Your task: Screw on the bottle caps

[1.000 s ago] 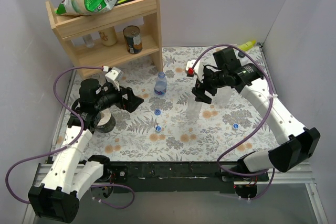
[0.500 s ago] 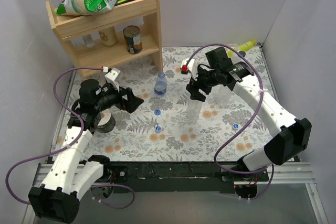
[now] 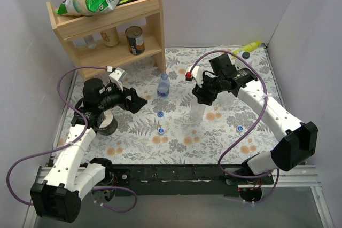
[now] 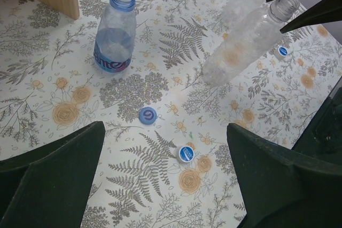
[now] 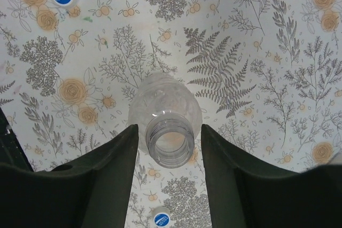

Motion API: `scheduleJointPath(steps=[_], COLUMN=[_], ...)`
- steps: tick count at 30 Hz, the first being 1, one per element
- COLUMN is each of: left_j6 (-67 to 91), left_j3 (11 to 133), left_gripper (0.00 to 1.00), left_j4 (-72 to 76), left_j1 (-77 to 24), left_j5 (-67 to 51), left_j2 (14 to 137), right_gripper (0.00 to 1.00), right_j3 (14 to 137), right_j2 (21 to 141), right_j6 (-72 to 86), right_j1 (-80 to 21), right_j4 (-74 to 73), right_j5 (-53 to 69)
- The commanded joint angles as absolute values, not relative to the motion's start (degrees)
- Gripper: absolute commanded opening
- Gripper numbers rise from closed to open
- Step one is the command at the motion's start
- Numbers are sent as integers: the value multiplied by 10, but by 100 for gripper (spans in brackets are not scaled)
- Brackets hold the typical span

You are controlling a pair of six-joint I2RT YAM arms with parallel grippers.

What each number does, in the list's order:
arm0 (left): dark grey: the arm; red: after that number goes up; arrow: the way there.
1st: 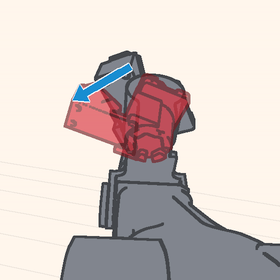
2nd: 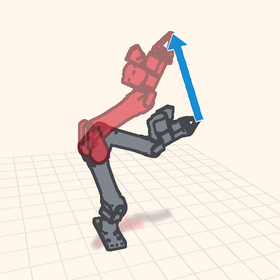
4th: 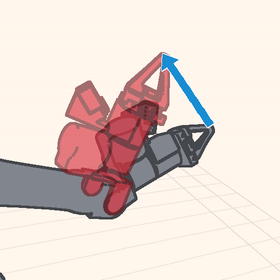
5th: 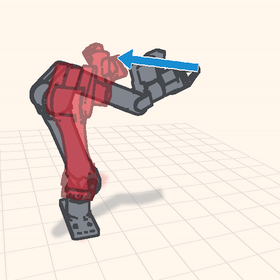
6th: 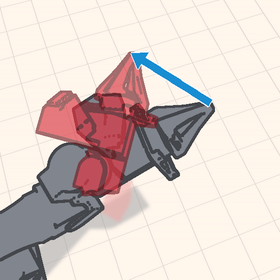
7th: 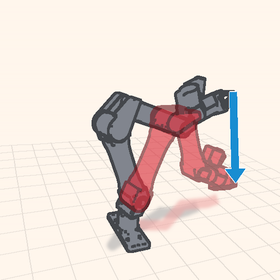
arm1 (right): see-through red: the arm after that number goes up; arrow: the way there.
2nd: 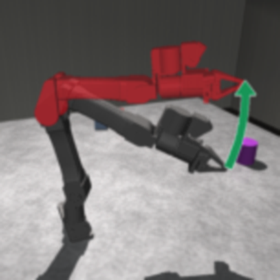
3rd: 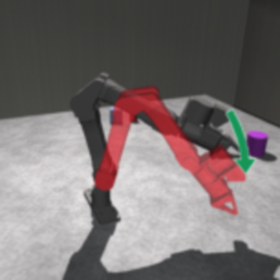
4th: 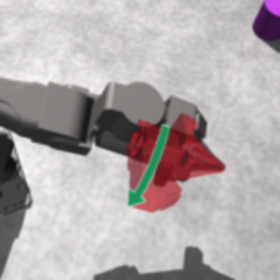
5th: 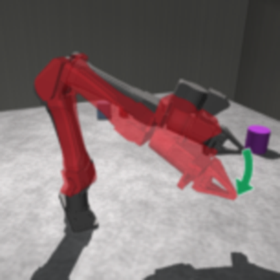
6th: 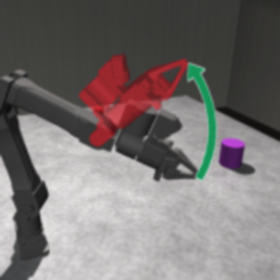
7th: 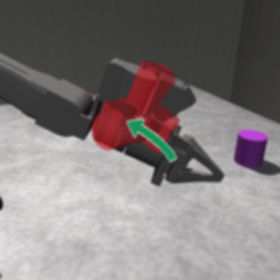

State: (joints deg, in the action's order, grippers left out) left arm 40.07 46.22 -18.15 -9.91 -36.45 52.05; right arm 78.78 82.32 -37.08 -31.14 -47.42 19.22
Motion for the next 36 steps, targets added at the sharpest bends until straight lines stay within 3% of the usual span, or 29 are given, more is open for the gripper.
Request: scheduleJointPath(steps=[1, 7, 15, 19, 25, 36], left_j6=[399, 374, 341, 337, 381, 322], left_j3=[470, 478, 493, 457, 439, 519], left_gripper=[98, 98, 98, 98, 98, 98], left_j4=[-165, -172, -171, -93, 24, 21], left_j1=[-97, -100, -102, -112, -134, -208], left_j5=[-388, -418, -453, -503, -605, -625], left_j2=[526, 562, 607, 587, 620, 747], right_gripper=[55, 52, 24, 10, 7, 4], right_j3=[781, 794, 803, 864, 947, 1054], right_j2=[797, 802, 808, 805, 826, 881], right_j6=[-365, -359, -359, -341, -306, -275], right_j1=[-313, -313, -313, -314, -321, -340], right_j4=[-453, -448, -457, -488, -526, -513], right_j5=[200, 212, 220, 250, 373, 389])
